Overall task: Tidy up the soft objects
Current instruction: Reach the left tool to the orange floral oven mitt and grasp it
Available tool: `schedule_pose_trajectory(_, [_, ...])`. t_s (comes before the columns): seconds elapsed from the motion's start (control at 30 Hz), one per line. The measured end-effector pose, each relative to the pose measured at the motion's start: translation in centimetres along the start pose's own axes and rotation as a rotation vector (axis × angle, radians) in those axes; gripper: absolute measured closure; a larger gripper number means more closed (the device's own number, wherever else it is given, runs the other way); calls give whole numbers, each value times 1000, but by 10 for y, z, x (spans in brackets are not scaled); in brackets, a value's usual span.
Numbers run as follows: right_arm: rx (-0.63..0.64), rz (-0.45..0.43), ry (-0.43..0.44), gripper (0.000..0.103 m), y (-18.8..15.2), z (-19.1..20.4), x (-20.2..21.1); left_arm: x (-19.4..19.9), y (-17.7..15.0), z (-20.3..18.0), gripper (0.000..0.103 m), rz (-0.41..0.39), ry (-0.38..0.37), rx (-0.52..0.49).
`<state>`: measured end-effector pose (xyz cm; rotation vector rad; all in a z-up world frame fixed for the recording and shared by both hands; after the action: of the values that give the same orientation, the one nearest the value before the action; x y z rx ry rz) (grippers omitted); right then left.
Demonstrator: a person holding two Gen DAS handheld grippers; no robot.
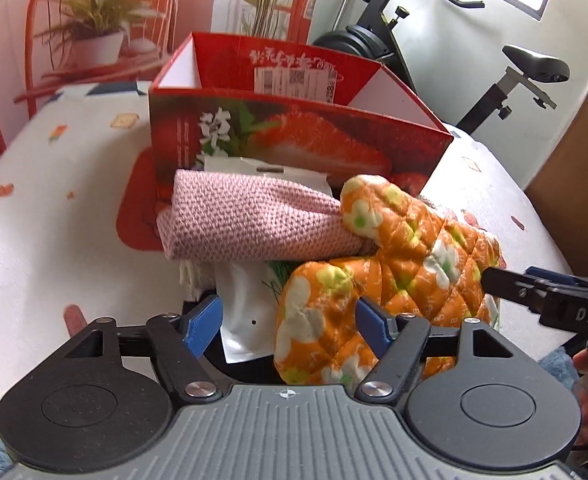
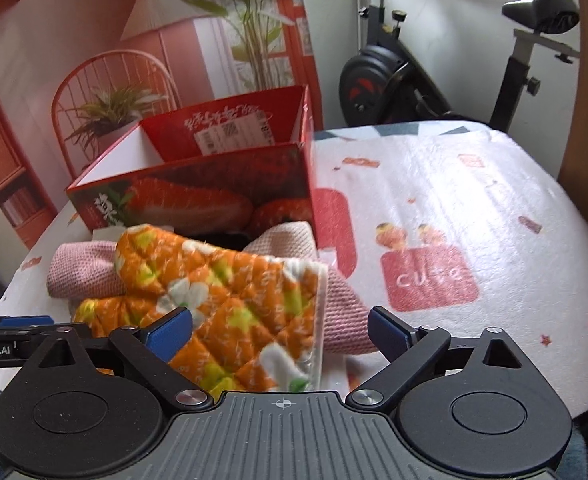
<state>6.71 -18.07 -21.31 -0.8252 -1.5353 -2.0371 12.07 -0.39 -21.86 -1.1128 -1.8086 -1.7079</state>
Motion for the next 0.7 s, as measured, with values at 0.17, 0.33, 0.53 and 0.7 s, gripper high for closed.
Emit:
schedule_pose_trajectory(0.17, [32, 60, 42, 21, -9, 10, -10, -14, -2, -8, 31, 8, -47, -24])
schedule_pose_trajectory(0.33, [29, 91, 57, 21, -10, 10, -16, -28, -6, -8, 33, 62, -101, 9])
schedule_pose_trajectory(0.53, [-52, 124, 77, 22, -11, -5, -25, -33, -8, -3, 55, 82, -110, 39])
schedule_pose_trajectory(0.7, [6, 82, 84, 43, -9, 3, -14, -35, -7, -4, 59, 94, -112, 40])
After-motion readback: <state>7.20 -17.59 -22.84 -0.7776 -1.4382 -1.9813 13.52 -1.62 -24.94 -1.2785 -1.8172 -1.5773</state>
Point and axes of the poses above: each gripper's, at about its wrist camera, not at the fingertips, and x roughly against the way its jaws point, z to its left, y to its top, the point moved 3 cm from there along -x, roughly the way its jaws point, and after that the axes turned 2 degrees about y, right-handed, at the moved point
